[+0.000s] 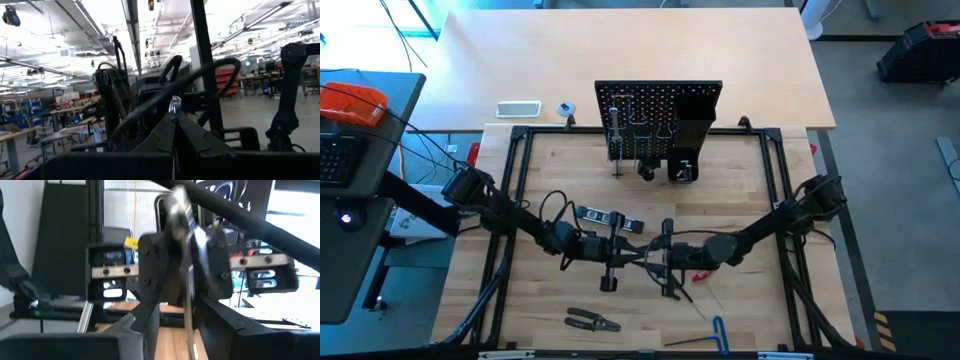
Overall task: Hang tools onto peg board
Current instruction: Hang the small wrench onto the peg board
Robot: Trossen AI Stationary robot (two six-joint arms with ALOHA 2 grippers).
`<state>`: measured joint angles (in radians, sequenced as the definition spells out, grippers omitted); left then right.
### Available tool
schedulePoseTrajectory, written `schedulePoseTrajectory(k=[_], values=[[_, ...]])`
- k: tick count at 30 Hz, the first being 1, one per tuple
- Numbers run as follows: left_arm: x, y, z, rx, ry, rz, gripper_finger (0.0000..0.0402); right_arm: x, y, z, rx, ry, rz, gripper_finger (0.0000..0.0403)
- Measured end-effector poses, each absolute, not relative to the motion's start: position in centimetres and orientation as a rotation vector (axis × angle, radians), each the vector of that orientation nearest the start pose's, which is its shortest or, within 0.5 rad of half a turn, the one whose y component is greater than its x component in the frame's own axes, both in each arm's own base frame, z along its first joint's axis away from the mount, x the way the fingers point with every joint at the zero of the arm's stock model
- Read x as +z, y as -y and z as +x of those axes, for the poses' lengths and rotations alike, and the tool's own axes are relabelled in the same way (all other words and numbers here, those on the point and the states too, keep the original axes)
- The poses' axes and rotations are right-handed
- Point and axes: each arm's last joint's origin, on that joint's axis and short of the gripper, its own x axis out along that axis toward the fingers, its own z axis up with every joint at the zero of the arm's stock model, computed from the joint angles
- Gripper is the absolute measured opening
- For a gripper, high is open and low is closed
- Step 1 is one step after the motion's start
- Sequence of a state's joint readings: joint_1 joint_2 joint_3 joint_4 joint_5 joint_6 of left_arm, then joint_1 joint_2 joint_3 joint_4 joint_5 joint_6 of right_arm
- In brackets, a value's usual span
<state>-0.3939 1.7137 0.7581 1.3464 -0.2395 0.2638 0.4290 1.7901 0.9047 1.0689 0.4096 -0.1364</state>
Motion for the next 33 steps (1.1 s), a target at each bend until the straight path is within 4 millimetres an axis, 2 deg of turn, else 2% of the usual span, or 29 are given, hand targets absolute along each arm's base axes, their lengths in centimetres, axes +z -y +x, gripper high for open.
schedulePoseTrajectory(k=[8, 26, 33], values=[[23.6, 12.3, 31.4, -0.097, 0.392, 0.156, 0.0000, 22.1, -14.4, 34.4, -0.030, 0.097, -0.093, 0.0068], [23.8, 13.0, 31.0, -0.115, 0.394, 0.173, 0.0000, 21.9, -15.7, 33.8, -0.064, 0.072, -0.123, 0.0060], [23.8, 13.1, 31.0, -0.111, 0.393, 0.169, 0.0000, 21.9, -15.6, 33.8, -0.061, 0.072, -0.123, 0.0020]])
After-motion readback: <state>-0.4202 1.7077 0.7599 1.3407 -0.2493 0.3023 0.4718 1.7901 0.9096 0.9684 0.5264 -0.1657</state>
